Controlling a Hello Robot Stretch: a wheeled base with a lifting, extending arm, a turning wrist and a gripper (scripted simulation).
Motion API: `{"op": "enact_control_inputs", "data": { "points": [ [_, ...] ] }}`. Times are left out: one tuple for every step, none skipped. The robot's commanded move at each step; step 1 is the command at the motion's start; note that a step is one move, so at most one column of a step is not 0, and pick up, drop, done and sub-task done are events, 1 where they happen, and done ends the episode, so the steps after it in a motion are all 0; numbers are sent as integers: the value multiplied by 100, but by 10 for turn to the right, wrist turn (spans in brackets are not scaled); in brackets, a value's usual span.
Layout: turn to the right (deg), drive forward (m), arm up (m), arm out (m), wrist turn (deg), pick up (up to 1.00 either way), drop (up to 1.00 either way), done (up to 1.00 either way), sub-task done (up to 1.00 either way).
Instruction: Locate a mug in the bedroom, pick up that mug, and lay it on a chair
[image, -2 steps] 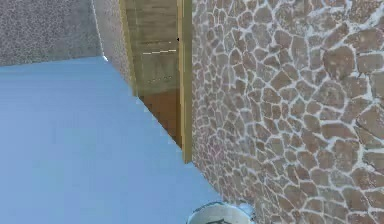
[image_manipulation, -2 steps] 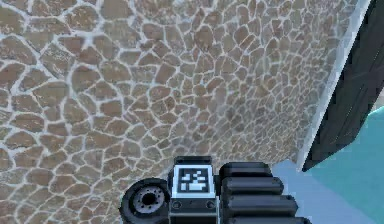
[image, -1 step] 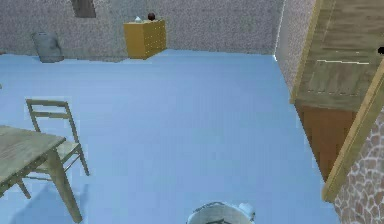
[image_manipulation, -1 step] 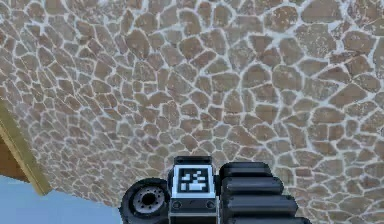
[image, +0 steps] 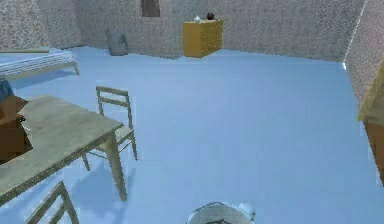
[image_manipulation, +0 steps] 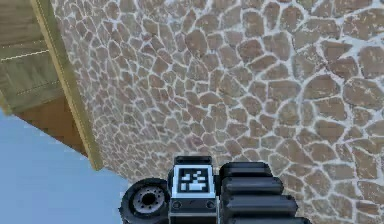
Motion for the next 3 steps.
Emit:
{"op": "enact_control_inputs", "data": {
  "points": [
    [450, 0, 0, 0, 0, 0, 0, 0, 0],
    [450, 0, 0, 0, 0, 0, 0, 0, 0],
    [450, 0, 0, 0, 0, 0, 0, 0, 0]
  ]
}}
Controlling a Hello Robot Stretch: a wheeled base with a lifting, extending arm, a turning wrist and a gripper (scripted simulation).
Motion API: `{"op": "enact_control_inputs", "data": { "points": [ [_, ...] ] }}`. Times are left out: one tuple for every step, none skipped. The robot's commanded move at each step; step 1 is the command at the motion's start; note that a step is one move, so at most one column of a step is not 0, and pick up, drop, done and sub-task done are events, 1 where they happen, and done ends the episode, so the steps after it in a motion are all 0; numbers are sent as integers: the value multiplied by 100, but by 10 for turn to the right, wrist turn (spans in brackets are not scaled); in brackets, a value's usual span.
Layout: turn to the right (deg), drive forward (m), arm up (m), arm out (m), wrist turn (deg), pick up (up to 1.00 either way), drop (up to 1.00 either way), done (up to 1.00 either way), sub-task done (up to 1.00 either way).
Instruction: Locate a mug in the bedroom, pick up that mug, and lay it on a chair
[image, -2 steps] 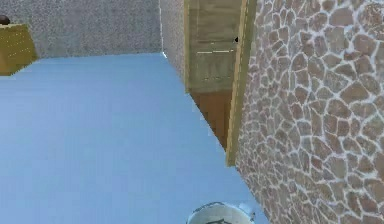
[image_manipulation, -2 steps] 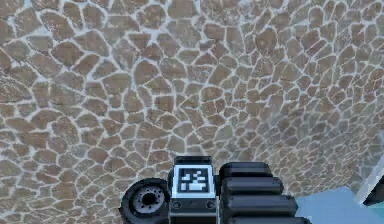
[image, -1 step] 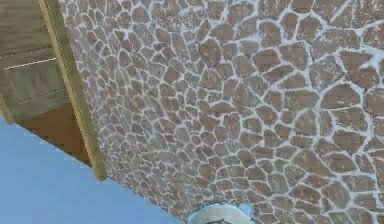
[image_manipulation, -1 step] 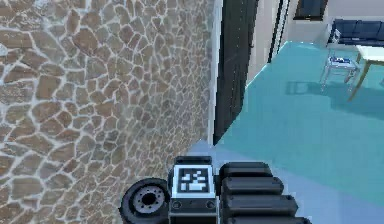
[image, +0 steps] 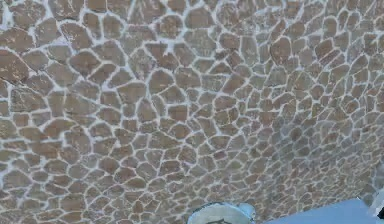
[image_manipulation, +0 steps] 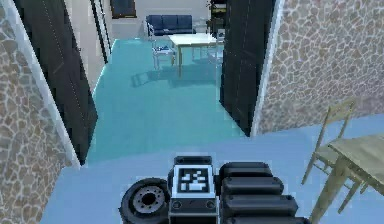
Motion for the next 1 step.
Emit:
{"op": "enact_control_inputs", "data": {
  "points": [
    [240, 0, 0, 0, 0, 0, 0, 0, 0]
  ]
}}
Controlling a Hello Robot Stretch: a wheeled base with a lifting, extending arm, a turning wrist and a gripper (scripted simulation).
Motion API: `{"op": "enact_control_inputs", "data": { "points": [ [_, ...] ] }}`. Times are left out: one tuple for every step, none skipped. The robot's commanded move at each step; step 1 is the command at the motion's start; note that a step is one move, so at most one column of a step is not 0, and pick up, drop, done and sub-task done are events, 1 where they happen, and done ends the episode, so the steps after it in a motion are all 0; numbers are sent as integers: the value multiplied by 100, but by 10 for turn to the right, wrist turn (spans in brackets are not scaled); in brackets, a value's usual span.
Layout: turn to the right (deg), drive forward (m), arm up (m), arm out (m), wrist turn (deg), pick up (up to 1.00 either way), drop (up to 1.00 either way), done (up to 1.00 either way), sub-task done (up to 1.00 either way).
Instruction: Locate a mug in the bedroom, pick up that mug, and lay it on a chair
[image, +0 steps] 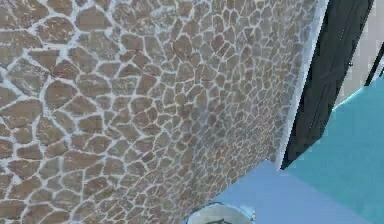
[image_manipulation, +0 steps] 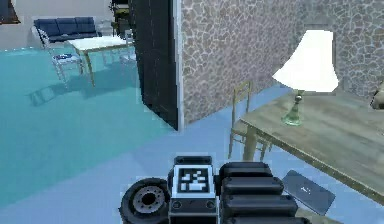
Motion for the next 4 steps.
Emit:
{"op": "enact_control_inputs", "data": {
  "points": [
    [450, 0, 0, 0, 0, 0, 0, 0, 0],
    [450, 0, 0, 0, 0, 0, 0, 0, 0],
    [450, 0, 0, 0, 0, 0, 0, 0, 0],
    [150, 0, 0, 0, 0, 0, 0, 0, 0]
  ]
}}
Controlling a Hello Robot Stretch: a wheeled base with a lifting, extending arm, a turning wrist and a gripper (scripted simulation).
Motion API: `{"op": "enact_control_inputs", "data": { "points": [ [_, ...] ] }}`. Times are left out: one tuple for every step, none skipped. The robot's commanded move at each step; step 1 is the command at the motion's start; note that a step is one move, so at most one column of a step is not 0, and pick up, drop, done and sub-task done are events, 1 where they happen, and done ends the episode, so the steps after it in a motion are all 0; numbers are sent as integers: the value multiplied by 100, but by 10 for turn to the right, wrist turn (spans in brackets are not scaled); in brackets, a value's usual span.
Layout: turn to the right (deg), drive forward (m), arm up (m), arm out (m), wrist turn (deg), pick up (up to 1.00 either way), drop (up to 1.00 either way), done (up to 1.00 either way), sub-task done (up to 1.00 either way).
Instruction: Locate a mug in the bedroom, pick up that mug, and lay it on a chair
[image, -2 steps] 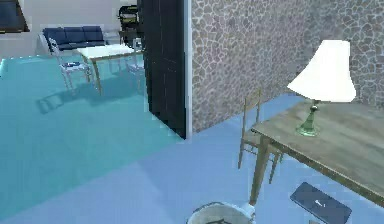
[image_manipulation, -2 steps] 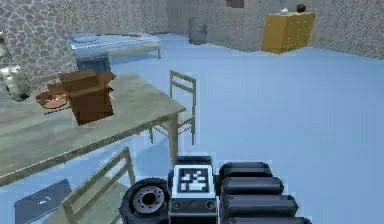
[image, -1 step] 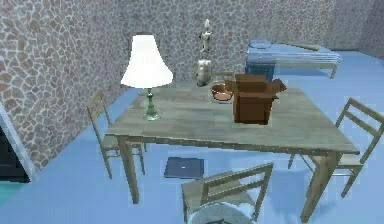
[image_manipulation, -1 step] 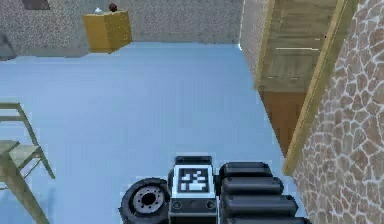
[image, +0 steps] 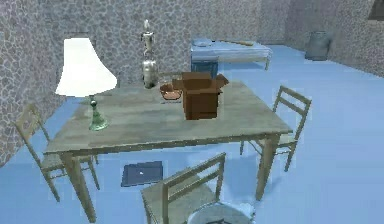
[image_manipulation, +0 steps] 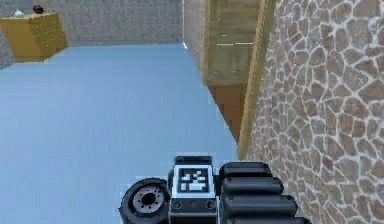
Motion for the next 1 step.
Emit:
{"op": "enact_control_inputs", "data": {
  "points": [
    [0, 30, 0, 0, 0, 0, 0, 0, 0]
  ]
}}
